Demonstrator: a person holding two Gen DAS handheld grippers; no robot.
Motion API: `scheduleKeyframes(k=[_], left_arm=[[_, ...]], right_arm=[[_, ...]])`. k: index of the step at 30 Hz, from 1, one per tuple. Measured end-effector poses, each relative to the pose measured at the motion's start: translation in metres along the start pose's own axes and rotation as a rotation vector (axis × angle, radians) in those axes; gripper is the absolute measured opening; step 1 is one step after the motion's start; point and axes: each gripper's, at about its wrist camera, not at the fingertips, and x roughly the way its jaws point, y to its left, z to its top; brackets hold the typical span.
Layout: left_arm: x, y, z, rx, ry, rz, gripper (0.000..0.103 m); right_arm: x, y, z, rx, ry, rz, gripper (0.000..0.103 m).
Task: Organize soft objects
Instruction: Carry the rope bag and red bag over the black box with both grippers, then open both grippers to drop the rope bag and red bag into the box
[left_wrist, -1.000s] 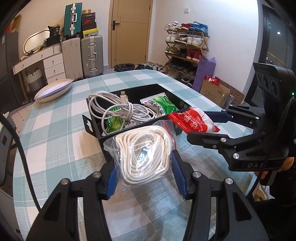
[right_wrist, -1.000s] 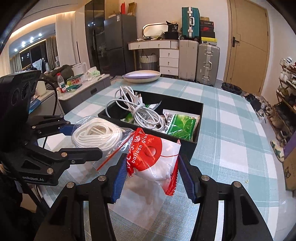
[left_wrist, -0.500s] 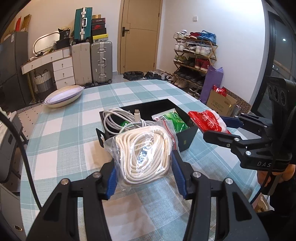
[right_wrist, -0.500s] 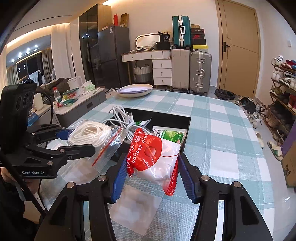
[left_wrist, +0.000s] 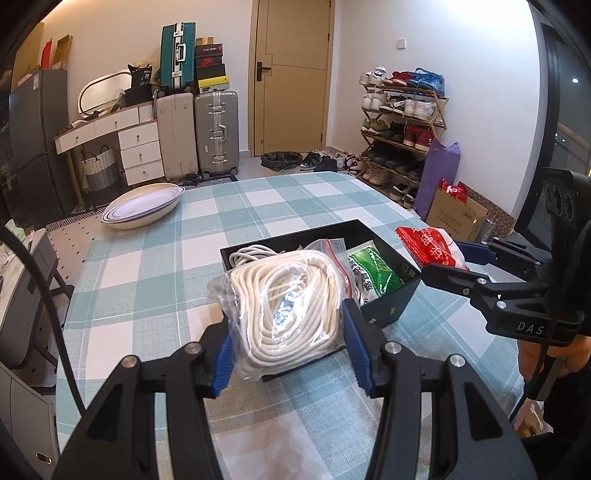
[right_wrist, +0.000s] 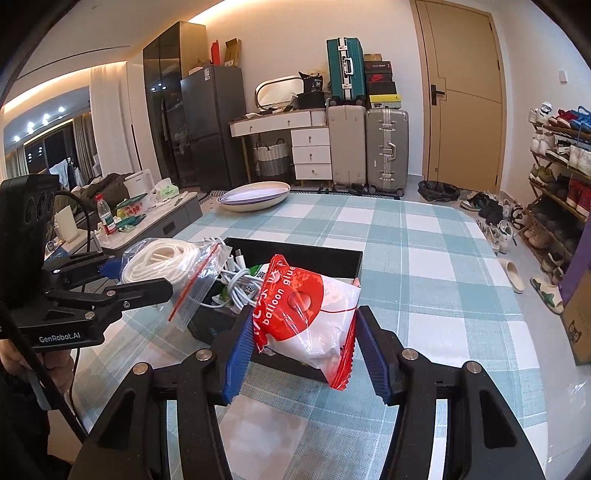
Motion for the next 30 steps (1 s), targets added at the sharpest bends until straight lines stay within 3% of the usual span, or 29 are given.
scheduleKeyframes(k=[30], left_arm=[[0.058, 0.018, 0.019, -0.005, 0.005, 0.038, 0.051]], right_arm=[[0.078, 0.0, 0.027, -0.023, 0.08, -0.033, 0.055]])
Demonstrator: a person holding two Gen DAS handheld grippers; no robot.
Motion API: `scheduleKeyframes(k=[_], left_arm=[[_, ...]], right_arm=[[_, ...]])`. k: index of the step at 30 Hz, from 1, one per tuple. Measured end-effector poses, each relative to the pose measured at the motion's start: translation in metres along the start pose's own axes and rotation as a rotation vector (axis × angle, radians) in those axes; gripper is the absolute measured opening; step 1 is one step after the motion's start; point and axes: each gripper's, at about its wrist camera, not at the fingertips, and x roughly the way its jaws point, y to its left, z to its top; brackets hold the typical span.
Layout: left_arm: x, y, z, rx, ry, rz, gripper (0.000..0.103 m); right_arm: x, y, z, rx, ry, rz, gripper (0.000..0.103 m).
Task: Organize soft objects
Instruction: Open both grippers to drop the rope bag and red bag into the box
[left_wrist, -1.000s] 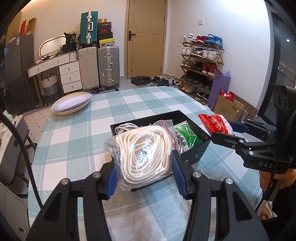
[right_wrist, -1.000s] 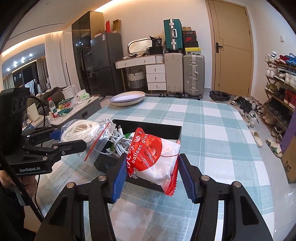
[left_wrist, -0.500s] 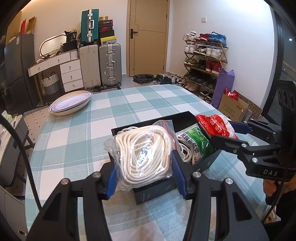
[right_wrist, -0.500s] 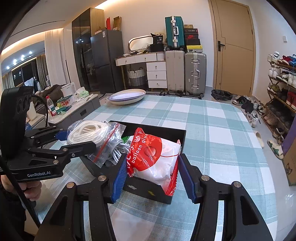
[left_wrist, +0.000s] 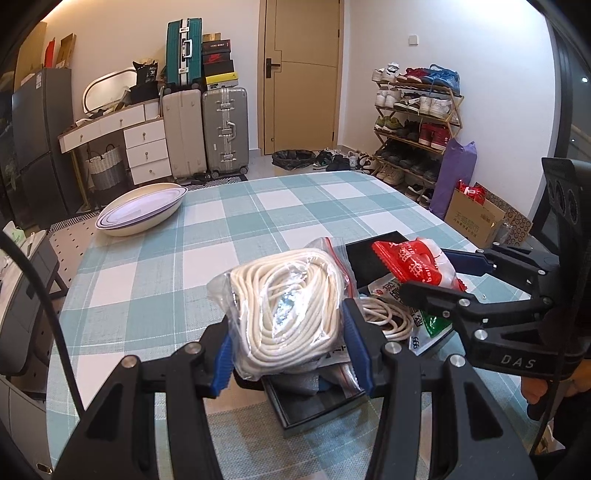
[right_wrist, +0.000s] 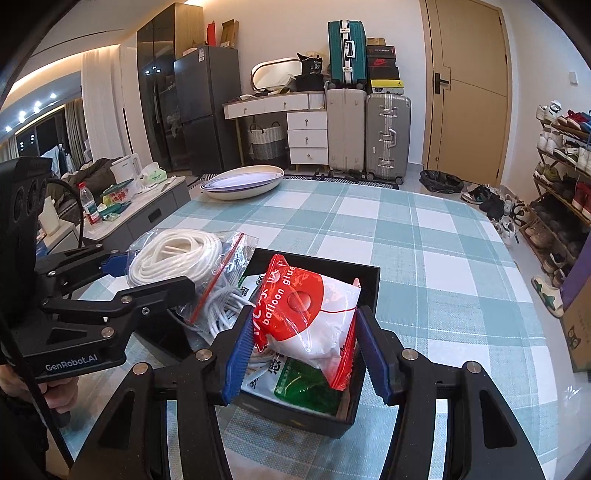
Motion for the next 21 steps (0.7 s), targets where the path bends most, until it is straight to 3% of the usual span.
scheduleKeyframes(k=[14, 20, 21], left_arm=[[0.008, -0.002, 0.002, 0.017, 0.013, 0.001, 0.054], [0.004, -0.004, 0.001, 0.018, 0.027, -0.019, 0.066], [0.002, -0.003, 0.0, 0.015, 0.027, -0.023, 0.07]], right_arm=[[0.022, 0.002, 0.003, -0.037, 0.02, -0.008, 0.057], [0.008, 0.005, 0.001, -0.06, -0.015, 0.005, 0.073], [0.005, 0.005, 0.0, -0.062, -0.023, -0.007, 0.08]])
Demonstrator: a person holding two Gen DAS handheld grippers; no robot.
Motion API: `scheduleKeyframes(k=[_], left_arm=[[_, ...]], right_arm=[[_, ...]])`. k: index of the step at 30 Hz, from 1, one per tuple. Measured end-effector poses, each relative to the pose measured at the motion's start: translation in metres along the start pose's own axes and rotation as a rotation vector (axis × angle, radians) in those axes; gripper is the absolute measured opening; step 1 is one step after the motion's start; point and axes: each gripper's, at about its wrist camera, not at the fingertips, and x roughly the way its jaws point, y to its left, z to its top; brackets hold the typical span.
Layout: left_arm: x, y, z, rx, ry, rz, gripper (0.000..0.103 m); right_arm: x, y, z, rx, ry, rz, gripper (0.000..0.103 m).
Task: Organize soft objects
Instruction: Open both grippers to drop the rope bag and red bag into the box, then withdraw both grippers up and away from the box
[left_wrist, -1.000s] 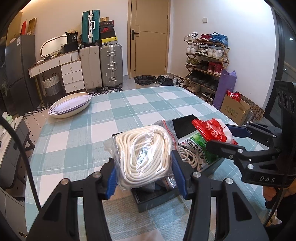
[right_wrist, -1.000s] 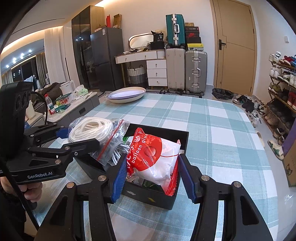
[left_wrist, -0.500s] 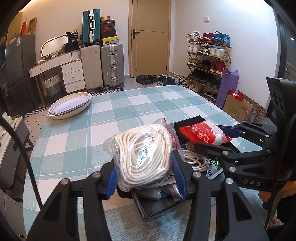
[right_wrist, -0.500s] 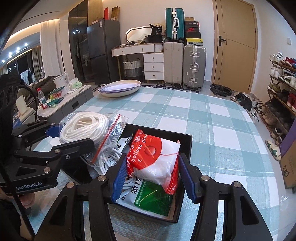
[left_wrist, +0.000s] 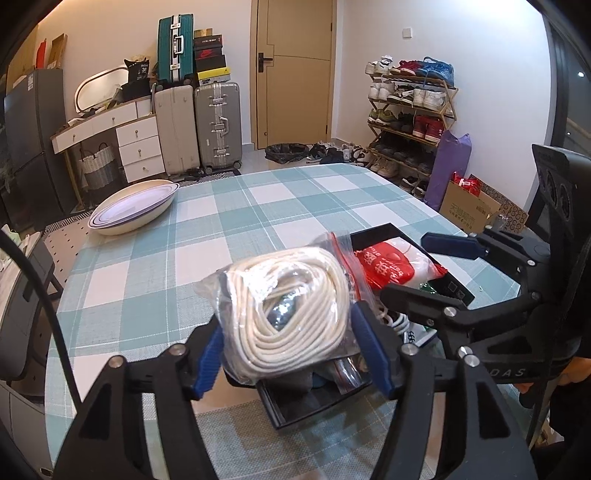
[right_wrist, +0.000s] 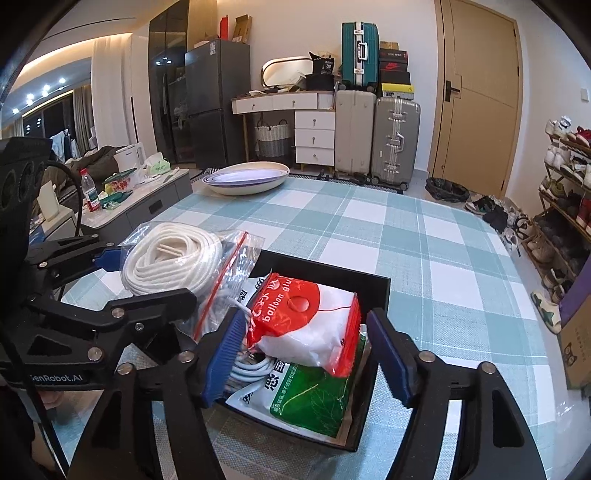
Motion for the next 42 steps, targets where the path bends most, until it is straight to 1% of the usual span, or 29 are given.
scheduleKeyframes(k=[1, 2, 3, 5, 6, 7, 8, 9, 13, 21, 26, 28, 31, 36, 42], left_arm=[[-0.002, 0.0, -0.001, -0.004, -0.002, -0.005, 0.073], [-0.003, 0.0, -0.001, -0.007, -0.002, -0.008, 0.076], [-0.005, 0.0, -0.001, -0.01, -0.002, -0.01, 0.08], [-0.009, 0.0, -0.002, -0.015, -0.009, -0.014, 0.081], [-0.011, 0.0, -0.003, -0.017, -0.011, -0.017, 0.082], [-0.013, 0.0, -0.004, -0.022, -0.015, -0.019, 0.087], [-0.015, 0.001, -0.004, -0.026, -0.019, -0.018, 0.091], [-0.017, 0.001, -0.005, -0.031, -0.024, -0.014, 0.097], [-0.027, 0.004, -0.011, -0.048, -0.05, -0.012, 0.103], [-0.036, 0.006, -0.027, -0.066, -0.084, 0.051, 0.103], [-0.038, -0.001, -0.036, -0.041, -0.098, 0.086, 0.103], [-0.039, -0.002, -0.039, -0.044, -0.11, 0.091, 0.103], [-0.039, -0.001, -0.044, -0.065, -0.118, 0.093, 0.103], [-0.037, 0.0, -0.051, -0.075, -0.127, 0.108, 0.103], [-0.037, 0.004, -0.057, -0.087, -0.157, 0.131, 0.103]], right_arm=[[-0.002, -0.001, -0.001, -0.002, -0.006, -0.015, 0.085], [-0.004, -0.002, -0.002, -0.001, -0.01, -0.024, 0.086], [-0.006, -0.004, -0.003, 0.005, -0.011, -0.027, 0.088], [-0.009, -0.008, -0.006, 0.015, -0.006, -0.035, 0.093], [-0.012, -0.01, -0.008, 0.019, -0.01, -0.043, 0.097], [-0.013, -0.011, -0.01, 0.024, -0.014, -0.049, 0.1], [-0.016, -0.012, -0.012, 0.028, -0.02, -0.054, 0.101], [-0.018, -0.014, -0.014, 0.037, -0.024, -0.052, 0.101], [-0.028, -0.018, -0.02, 0.063, -0.052, -0.03, 0.102], [-0.054, -0.012, -0.031, 0.061, -0.132, -0.003, 0.102], [-0.065, -0.007, -0.039, 0.046, -0.162, -0.007, 0.102], [-0.068, -0.005, -0.042, 0.048, -0.166, -0.006, 0.102], [-0.075, -0.003, -0.048, 0.042, -0.201, -0.013, 0.102], [-0.081, 0.002, -0.052, 0.016, -0.221, -0.027, 0.102], [-0.084, 0.005, -0.056, 0.009, -0.234, -0.021, 0.102]])
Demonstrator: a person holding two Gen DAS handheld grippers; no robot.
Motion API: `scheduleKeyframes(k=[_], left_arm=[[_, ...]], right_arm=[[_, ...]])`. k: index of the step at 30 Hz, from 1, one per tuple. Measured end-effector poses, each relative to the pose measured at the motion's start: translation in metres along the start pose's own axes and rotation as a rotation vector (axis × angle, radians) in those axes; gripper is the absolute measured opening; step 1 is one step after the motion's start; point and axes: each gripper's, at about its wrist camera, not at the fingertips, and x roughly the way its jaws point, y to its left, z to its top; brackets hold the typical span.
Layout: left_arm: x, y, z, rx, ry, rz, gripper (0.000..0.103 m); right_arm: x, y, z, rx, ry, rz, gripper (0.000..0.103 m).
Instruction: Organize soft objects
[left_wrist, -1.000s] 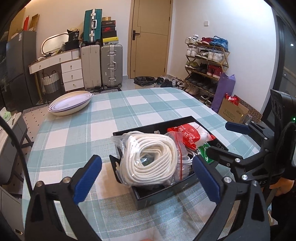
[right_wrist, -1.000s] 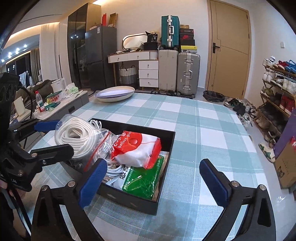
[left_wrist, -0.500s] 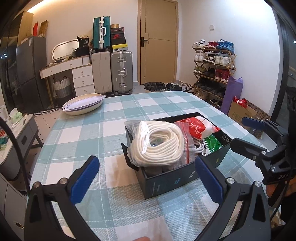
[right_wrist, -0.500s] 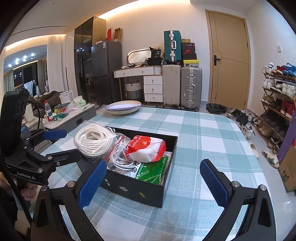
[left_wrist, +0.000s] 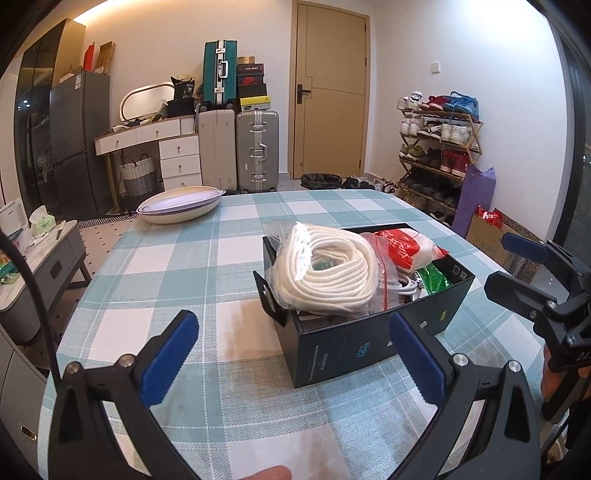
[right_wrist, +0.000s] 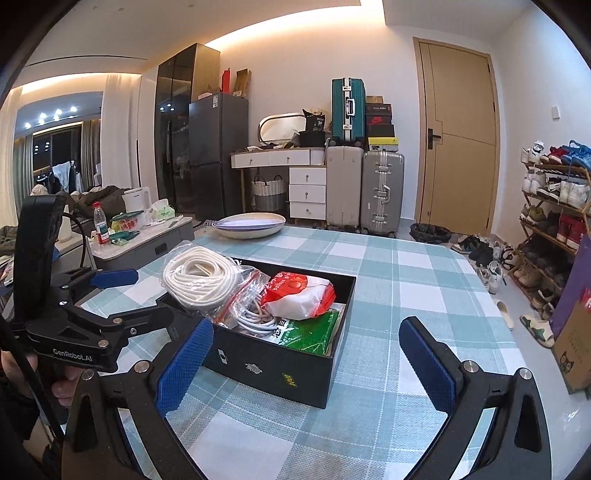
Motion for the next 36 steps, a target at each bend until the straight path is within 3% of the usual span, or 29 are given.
scheduleKeyframes(k=[9, 36], left_arm=[[-0.001, 0.013, -0.002, -0.054, -0.028, 0.004, 0.103], [-0.003, 0.011, -0.003, -0.041, -0.033, 0.015, 0.103]], right_arm=[[0.007, 0.002, -0.003, -0.004, 0.0, 0.007, 0.102], [0.011, -0.003, -0.007, 0.019, -0.019, 0.015, 0.102]])
